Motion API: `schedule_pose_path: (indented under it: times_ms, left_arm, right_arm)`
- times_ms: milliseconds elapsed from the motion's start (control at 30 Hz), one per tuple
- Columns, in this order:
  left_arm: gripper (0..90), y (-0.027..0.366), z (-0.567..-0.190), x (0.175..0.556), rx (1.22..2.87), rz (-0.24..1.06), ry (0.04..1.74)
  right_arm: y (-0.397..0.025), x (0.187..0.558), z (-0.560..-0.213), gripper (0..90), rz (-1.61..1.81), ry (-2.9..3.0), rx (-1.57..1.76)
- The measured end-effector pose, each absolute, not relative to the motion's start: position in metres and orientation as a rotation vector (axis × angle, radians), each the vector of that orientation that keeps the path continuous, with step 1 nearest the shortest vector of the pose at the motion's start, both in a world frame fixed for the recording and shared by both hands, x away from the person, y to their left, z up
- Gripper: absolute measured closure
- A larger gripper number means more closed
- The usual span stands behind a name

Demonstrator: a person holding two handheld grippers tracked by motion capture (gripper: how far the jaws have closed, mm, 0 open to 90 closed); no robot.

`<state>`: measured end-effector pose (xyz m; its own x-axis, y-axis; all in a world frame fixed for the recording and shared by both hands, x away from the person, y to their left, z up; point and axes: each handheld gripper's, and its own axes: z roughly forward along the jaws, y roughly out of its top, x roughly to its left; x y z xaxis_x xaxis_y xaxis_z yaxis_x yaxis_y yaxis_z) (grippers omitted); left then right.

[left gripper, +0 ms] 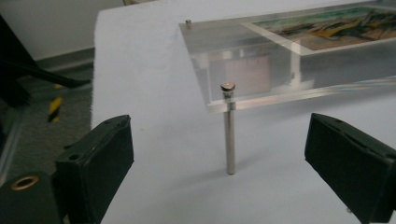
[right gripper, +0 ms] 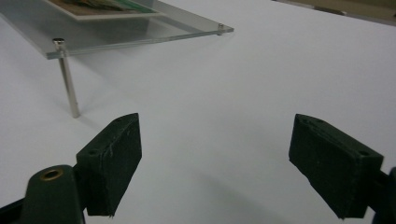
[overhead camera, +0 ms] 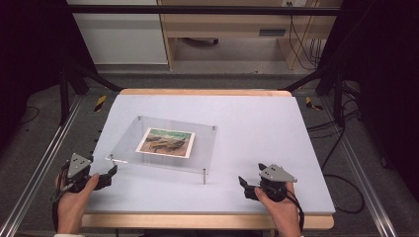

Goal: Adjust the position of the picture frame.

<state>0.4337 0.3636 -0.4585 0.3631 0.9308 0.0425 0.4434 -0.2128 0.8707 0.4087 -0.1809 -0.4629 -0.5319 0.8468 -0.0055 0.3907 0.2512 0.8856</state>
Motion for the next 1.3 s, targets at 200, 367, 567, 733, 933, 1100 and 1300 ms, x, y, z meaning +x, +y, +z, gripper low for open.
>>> schedule_pose_path:
  times_ms: [200, 367, 567, 733, 933, 1100, 1300]
  left_arm:
    - [11.2, 0.365, -0.46, 0.437, 1.785, 0.624, 1.208]
    - [12.6, 0.362, -0.461, 0.438, 1.805, 0.564, 1.206]
    - [14.5, 0.365, -0.46, 0.437, 1.806, 0.57, 1.204]
    - [14.0, 0.364, -0.456, 0.436, 1.773, 0.625, 1.189]
    - [11.7, 0.361, -0.453, 0.437, 1.765, 0.659, 1.178]
    - [13.1, 0.362, -0.452, 0.436, 1.761, 0.675, 1.191]
    - [21.2, 0.362, -0.452, 0.436, 1.771, 0.683, 1.191]
  right_arm:
    - [-0.162, 0.404, -0.466, 18.4, 1.324, 2.083, 1.116]
    - [-0.146, 0.403, -0.465, 20.9, 1.35, 2.124, 1.069]
    - [-0.12, 0.403, -0.458, 23.8, 1.372, 2.154, 1.032]
    - [-0.096, 0.404, -0.464, 37.2, 1.32, 2.22, 1.02]
    - [-0.078, 0.412, -0.47, 48.2, 1.297, 2.259, 1.039]
    - [-0.068, 0.422, -0.472, 58.9, 1.294, 2.267, 1.048]
    - [-0.062, 0.43, -0.475, 69.6, 1.296, 2.273, 1.051]
